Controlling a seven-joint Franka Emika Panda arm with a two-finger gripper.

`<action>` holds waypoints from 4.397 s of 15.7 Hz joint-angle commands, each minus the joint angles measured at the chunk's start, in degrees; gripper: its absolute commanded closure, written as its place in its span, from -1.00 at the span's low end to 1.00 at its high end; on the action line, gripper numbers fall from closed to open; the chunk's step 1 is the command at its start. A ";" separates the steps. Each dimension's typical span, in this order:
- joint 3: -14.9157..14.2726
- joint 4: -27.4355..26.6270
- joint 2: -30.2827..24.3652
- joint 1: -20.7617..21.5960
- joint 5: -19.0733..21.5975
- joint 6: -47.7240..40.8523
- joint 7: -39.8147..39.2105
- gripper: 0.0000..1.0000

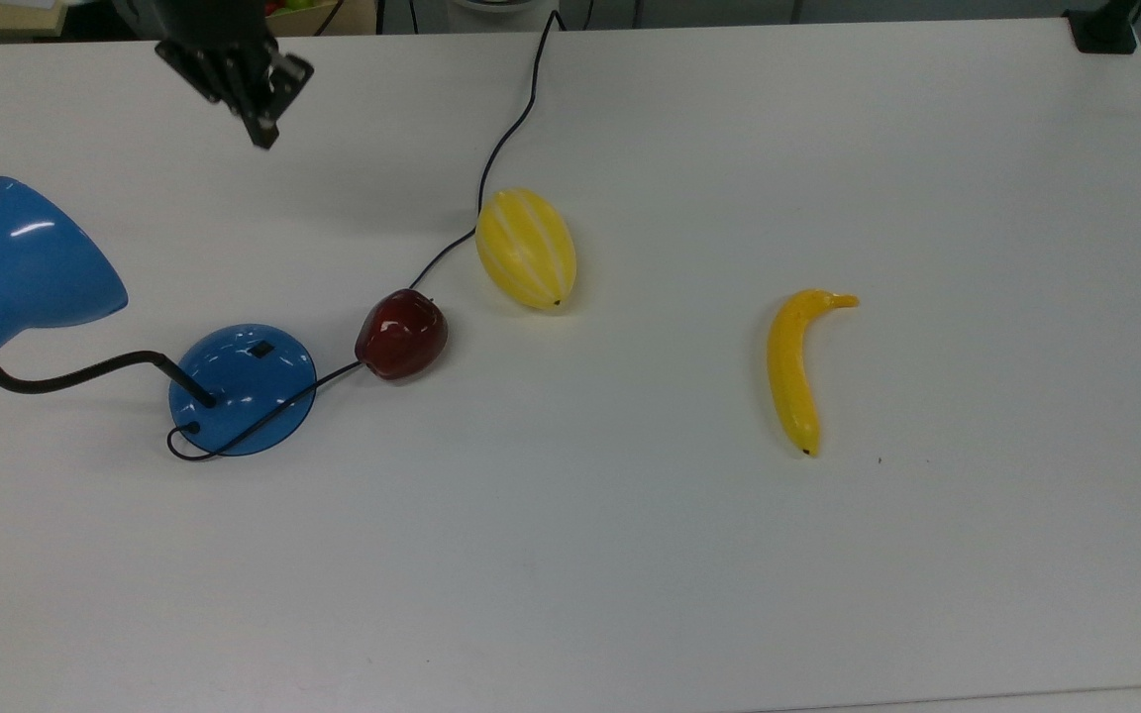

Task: Turn on desk lamp
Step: 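Move the gripper down toward the switch on the blue lamp base, then press the switch on the blue lamp base with the gripper fingertips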

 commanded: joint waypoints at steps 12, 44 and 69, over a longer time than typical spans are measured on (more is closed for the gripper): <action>-0.91 0.61 14.46 0.75 -11.10 19.68 13.69 1.00; -1.09 3.51 22.46 2.68 -15.23 28.56 21.34 1.00; -1.09 3.25 21.07 2.60 -16.19 30.32 21.87 1.00</action>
